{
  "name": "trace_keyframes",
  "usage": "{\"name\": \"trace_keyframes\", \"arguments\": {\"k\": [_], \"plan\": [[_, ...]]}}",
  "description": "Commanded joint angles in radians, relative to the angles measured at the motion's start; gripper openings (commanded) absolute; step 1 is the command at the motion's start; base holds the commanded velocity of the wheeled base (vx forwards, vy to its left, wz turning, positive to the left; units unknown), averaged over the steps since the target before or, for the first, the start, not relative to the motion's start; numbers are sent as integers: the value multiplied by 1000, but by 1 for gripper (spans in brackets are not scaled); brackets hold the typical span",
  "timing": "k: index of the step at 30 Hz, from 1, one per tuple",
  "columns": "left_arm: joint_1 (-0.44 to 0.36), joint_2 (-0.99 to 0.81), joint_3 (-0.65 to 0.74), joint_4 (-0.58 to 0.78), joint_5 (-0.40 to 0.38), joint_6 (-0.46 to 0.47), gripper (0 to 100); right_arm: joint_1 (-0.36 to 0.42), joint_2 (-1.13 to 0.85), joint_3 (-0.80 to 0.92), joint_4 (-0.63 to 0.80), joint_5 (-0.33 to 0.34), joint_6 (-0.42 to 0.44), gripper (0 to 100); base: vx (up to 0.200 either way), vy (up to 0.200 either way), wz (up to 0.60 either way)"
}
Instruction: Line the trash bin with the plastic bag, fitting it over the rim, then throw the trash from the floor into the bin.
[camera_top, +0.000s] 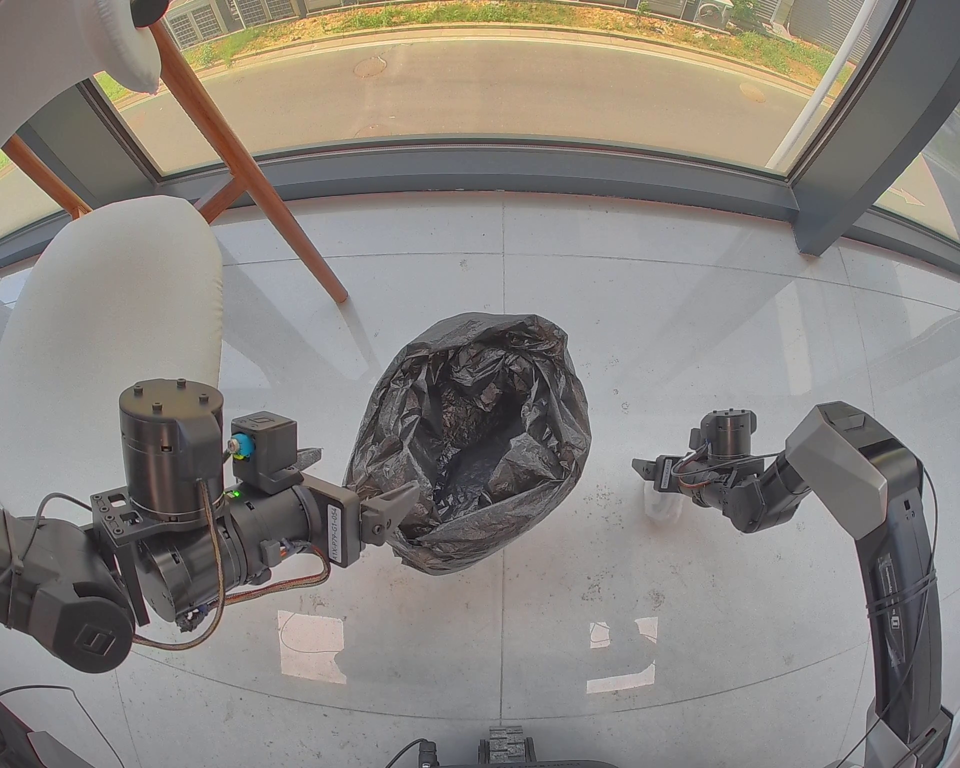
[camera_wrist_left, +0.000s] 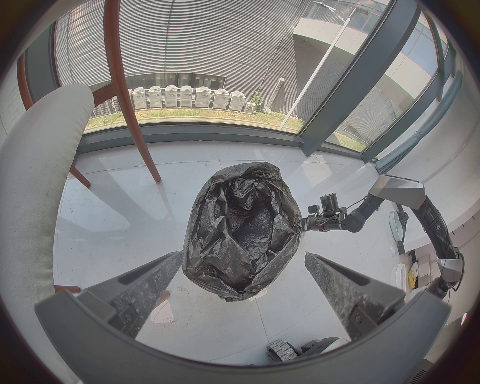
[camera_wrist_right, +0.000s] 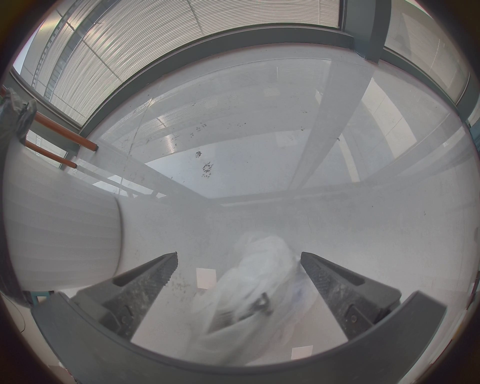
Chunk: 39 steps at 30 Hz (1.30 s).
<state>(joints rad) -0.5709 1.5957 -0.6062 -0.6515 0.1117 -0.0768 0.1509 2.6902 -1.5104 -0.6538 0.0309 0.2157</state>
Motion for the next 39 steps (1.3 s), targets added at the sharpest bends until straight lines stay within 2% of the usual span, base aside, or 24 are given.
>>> {"name": "trace_keyframes", "arguments": {"k": [1, 9, 14, 18, 23, 25, 30, 32, 35, 39], "plan": [[8, 3, 11, 0, 0, 0, 100, 6, 56, -36, 5, -6, 2, 0, 0, 0, 0], [32, -5, 22, -2, -1, 2, 100, 3, 30, -16, -3, -8, -1, 0, 0, 0, 0], [42, -10, 20, -2, -1, 2, 100, -5, -84, 67, 5, -8, -4, 0, 0, 0, 0], [62, -51, 19, -2, -3, 2, 100, -17, -282, 262, -3, -5, -9, 0, 0, 0, 0], [72, -79, 16, -10, -9, 49, 100, -25, -475, 420, -1, 7, -9, 0, 0, 0, 0], [71, -85, 19, -42, -32, 58, 100, -14, -599, 506, 3, 9, -9, 0, 0, 0, 0], [71, -88, 20, -74, -69, 104, 100, 59, -782, 607, 11, 27, -6, 0, 0, 0, 0], [71, -103, 25, -74, -89, 141, 100, 121, -848, 641, 11, 29, -4, 0, 0, 0, 0], [72, -117, 39, -76, -95, 149, 100, 207, -876, 681, 8, 24, -3, 0, 0, 0, 0], [72, -119, 40, -77, -95, 150, 100, 279, -871, 673, -4, 29, -7, 0, 0, 0, 0]]}}
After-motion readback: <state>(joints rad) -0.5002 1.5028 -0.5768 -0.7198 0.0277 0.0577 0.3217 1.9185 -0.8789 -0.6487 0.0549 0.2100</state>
